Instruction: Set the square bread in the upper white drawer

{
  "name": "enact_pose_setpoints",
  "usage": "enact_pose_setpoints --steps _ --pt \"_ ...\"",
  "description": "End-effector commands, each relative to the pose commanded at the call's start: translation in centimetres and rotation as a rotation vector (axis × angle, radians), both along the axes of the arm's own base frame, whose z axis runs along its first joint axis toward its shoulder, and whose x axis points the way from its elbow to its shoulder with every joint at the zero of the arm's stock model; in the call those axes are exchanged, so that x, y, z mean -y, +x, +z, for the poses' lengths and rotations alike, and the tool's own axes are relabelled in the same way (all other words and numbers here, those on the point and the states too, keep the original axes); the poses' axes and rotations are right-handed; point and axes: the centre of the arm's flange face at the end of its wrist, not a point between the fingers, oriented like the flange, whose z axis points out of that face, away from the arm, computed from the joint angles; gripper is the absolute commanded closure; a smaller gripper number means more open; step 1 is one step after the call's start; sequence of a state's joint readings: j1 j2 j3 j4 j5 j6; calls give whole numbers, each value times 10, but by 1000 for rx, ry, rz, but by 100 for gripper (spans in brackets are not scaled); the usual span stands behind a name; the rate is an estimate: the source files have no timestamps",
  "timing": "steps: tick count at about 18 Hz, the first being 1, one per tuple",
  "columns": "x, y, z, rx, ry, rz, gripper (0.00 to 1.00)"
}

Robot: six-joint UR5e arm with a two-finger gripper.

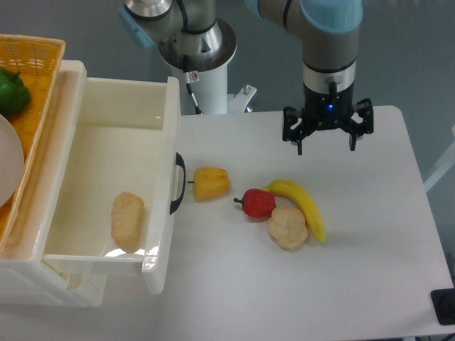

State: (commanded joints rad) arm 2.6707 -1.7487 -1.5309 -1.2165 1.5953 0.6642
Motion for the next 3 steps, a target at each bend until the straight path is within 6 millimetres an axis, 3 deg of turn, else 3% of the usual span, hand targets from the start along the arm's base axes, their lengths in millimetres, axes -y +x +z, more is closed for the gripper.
enact_pose_setpoints --steps 3 --pt "0 -3 -6 8 -8 2 0"
